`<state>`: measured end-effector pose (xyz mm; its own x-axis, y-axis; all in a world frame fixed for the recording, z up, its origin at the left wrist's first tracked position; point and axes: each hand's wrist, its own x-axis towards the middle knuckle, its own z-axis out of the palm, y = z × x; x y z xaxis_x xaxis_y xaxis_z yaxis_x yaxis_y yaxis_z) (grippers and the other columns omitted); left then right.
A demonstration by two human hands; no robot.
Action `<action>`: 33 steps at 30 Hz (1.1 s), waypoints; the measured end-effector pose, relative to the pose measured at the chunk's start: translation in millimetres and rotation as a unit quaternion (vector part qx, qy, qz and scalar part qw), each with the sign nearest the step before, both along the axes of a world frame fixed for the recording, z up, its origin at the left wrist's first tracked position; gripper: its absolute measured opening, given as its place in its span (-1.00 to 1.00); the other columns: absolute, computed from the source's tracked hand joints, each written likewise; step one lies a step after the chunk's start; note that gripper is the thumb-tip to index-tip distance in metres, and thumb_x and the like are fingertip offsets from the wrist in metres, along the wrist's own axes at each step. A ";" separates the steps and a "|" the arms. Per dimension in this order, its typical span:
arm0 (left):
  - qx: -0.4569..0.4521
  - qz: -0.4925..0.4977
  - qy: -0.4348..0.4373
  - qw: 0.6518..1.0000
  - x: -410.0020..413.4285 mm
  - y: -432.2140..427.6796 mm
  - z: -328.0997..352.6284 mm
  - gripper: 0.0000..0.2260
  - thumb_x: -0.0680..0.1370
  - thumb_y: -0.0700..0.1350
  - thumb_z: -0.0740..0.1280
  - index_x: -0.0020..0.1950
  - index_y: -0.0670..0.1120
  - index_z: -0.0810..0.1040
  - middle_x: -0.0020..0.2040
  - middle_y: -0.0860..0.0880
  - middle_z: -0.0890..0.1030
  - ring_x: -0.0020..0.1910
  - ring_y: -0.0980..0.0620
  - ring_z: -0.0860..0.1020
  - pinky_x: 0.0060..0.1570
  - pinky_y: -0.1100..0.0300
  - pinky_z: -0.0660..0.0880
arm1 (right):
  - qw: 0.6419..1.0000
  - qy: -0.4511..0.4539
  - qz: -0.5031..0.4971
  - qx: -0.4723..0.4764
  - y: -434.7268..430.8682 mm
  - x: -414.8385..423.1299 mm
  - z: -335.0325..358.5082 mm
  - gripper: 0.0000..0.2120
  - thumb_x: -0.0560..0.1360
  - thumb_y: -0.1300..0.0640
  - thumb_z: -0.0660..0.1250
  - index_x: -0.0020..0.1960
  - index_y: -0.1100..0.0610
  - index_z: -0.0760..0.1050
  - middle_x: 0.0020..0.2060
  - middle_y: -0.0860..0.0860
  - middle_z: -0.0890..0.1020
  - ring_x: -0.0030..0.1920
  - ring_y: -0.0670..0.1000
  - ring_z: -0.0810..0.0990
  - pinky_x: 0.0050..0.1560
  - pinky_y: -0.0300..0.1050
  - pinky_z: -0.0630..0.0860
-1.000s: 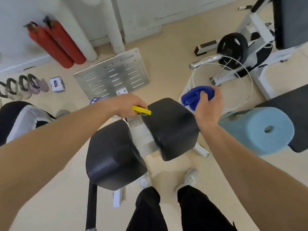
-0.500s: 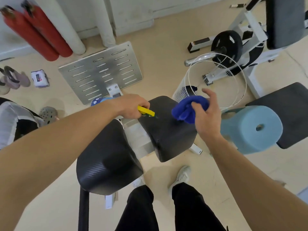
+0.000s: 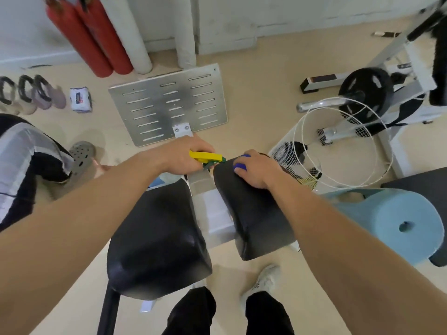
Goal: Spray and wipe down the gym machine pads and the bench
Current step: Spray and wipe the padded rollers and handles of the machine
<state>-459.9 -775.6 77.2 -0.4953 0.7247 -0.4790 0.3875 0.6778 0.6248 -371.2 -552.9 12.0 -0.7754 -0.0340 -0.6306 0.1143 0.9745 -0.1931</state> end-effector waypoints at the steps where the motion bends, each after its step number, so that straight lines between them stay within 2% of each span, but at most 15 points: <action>1: -0.002 -0.009 0.009 1.000 -0.7 -1.2 -3.5 -0.74 0.54 -0.28 0.35 0.17 -0.06 0.65 0.05 -0.01 0.59 -0.07 0.08 0.44 -0.14 0.36 0.34 | 1.000 0.012 0.000 -0.019 -3.1 6.6 4.7 -0.63 0.65 -0.15 0.12 0.42 -0.14 0.42 0.46 0.03 0.31 0.35 0.18 0.45 0.32 0.08 0.41; 4: -0.001 -0.012 0.009 1.000 -2.1 -3.3 -3.2 -0.76 0.52 -0.27 0.36 0.12 -0.03 0.65 -0.01 0.01 0.59 -0.14 0.15 0.47 -0.18 0.25 0.35 | 0.995 0.049 0.019 -0.080 -9.0 52.1 37.1 -0.71 0.64 -0.12 0.17 0.33 -0.17 0.48 0.42 -0.05 0.35 0.28 0.09 0.50 0.26 -0.01 0.42; 6: 0.002 0.002 -0.003 1.000 -6.8 -5.0 1.2 -0.76 0.51 -0.28 0.36 0.11 -0.06 0.65 0.00 -0.03 0.62 -0.14 0.20 0.50 -0.19 0.23 0.42 | 0.988 0.078 0.043 -0.123 -8.2 86.9 58.9 -0.73 0.63 -0.12 0.19 0.30 -0.20 0.49 0.42 -0.12 0.35 0.28 0.01 0.48 0.25 -0.03 0.44; 10: 0.007 -0.035 0.005 0.999 -3.6 -0.5 14.5 -0.80 0.51 -0.28 0.36 0.09 -0.12 0.66 -0.03 -0.09 0.66 -0.13 0.02 0.53 -0.12 0.12 0.48 | 0.981 0.082 0.055 -0.167 0.2 114.3 65.7 -0.75 0.62 -0.06 0.24 0.28 -0.18 0.48 0.42 -0.16 0.33 0.37 -0.07 0.38 0.34 -0.11 0.39; 13: -0.007 -0.073 0.008 0.997 3.1 -0.8 17.0 -0.81 0.54 -0.25 0.37 0.09 -0.05 0.68 -0.04 -0.03 0.67 -0.08 -0.02 0.55 -0.01 0.03 0.53 | 0.980 0.084 0.039 -0.178 -2.1 83.7 49.6 -0.79 0.60 0.02 0.30 0.22 -0.09 0.54 0.38 -0.07 0.38 0.31 0.01 0.45 0.36 -0.07 0.37; 16: -0.014 -0.092 0.006 0.996 13.6 -1.1 22.6 -0.84 0.54 -0.21 0.37 0.08 -0.03 0.67 -0.07 -0.02 0.66 -0.07 -0.05 0.55 0.01 -0.06 0.53 | 0.986 0.071 -0.014 -0.150 -15.1 48.3 29.9 -0.77 0.60 0.05 0.30 0.24 -0.02 0.56 0.34 0.03 0.42 0.25 0.13 0.50 0.28 -0.06 0.37; 19: -0.016 -0.129 -0.002 0.992 29.8 -1.4 32.5 -0.79 0.51 -0.24 0.35 0.06 0.00 0.65 -0.10 0.04 0.63 -0.10 -0.01 0.52 -0.04 0.02 0.49 | 0.986 0.081 -0.041 -0.141 -25.5 45.9 25.3 -0.73 0.58 0.05 0.32 0.27 -0.01 0.57 0.33 0.05 0.45 0.24 0.14 0.52 0.25 -0.05 0.40; 24: -0.026 -0.188 -0.006 0.982 56.4 4.2 51.3 -0.72 0.49 -0.28 0.33 0.11 0.01 0.64 -0.08 0.04 0.62 -0.11 0.04 0.51 -0.07 0.08 0.47 | 0.969 0.137 -0.061 -0.196 -22.1 103.1 58.2 -0.80 0.54 0.08 0.40 0.16 -0.04 0.64 0.32 -0.04 0.49 0.26 0.00 0.49 0.28 -0.04 0.43; 27: -0.045 -0.216 0.005 0.975 71.8 4.2 56.2 -0.69 0.48 -0.27 0.31 0.13 0.03 0.63 -0.07 0.07 0.60 -0.05 0.01 0.52 0.00 0.02 0.51 | 0.973 0.146 -0.060 -0.169 -21.8 144.9 71.9 -0.81 0.51 0.15 0.44 0.07 -0.07 0.65 0.35 -0.08 0.47 0.32 0.00 0.45 0.33 -0.06 0.38; 30: -0.065 -0.233 0.019 0.970 86.6 2.1 61.1 -0.69 0.47 -0.25 0.32 0.12 0.07 0.63 -0.06 0.10 0.58 -0.01 -0.02 0.54 0.05 -0.05 0.53 | 0.985 0.129 -0.035 -0.108 -23.1 180.0 80.2 -0.76 0.52 0.19 0.43 0.14 -0.04 0.65 0.43 -0.05 0.43 0.44 0.03 0.35 0.43 -0.07 0.31; 33: -0.086 -0.232 0.040 0.968 100.5 -1.5 61.7 -0.68 0.46 -0.24 0.32 0.11 0.09 0.62 -0.08 0.11 0.58 -0.02 -0.05 0.56 0.03 -0.05 0.55 | 0.993 0.084 -0.062 -0.049 -20.4 203.4 89.5 -0.75 0.57 0.15 0.38 0.21 -0.05 0.62 0.44 -0.08 0.39 0.39 0.04 0.39 0.35 0.00 0.42</action>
<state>-359.4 -777.2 139.0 -0.1764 0.7907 -0.5863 0.7168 0.5114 0.4740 -167.9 -573.2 101.5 -0.8718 0.0142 -0.4896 0.1909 0.9305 -0.3128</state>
